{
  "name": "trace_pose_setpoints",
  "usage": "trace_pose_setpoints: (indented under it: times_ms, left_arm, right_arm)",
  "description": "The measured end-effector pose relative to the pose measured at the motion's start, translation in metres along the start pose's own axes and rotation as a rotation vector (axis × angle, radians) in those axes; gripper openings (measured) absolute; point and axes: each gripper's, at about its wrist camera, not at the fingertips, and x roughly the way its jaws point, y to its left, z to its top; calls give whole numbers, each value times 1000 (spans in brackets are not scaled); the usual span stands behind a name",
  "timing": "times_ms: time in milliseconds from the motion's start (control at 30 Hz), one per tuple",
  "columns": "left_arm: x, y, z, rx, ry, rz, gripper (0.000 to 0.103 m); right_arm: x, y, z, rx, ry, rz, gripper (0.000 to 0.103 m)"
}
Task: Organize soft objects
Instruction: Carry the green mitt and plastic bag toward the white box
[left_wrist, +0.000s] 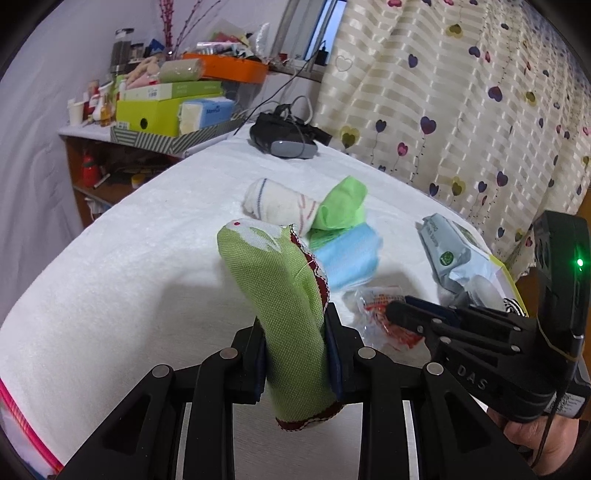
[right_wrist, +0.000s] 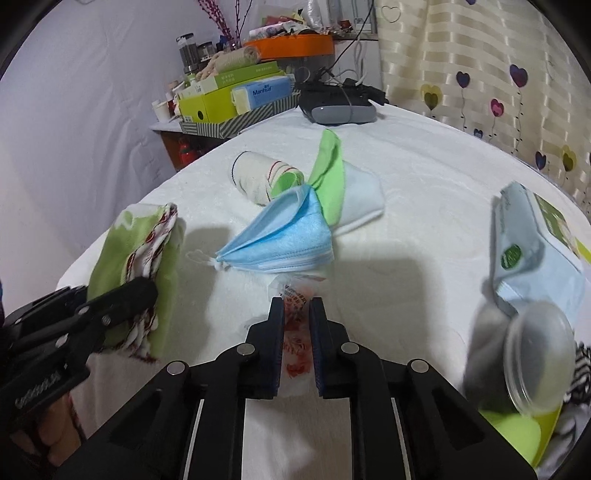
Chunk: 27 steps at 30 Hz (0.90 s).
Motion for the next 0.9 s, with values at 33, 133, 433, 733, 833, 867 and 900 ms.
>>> trace_pose_setpoints:
  times_ms: [33,133,433,733,833,867,900]
  left_arm:
    - [-2,-3,0,4,-2,-2,25]
    - [-8,-9,0,16,-11,-6,25]
    - [-23,-32,-1,54,-30,-21,25]
    - [-33,-62,-1,107,-45,-39,25]
    - [-36,-74,0,130,-53,-47,25]
    - [-37,-80,0,141,-56,-51,25]
    - [-37,-83,1,146,-57,-55,25]
  right_arm:
    - [-4,-1,-2,3,-4,2,14]
    - [-14,-4,-6,9,-16,13,13]
    - [-55,-5,-12,8,-98,41,13]
    - [-98,-22,-22,49,-189,54,13]
    - [-111,-29,-26,68,-214,50,13]
    - [-115,-31,-27,72,-222,45,13]
    - [-121,-33,-28,78,-233,40,13]
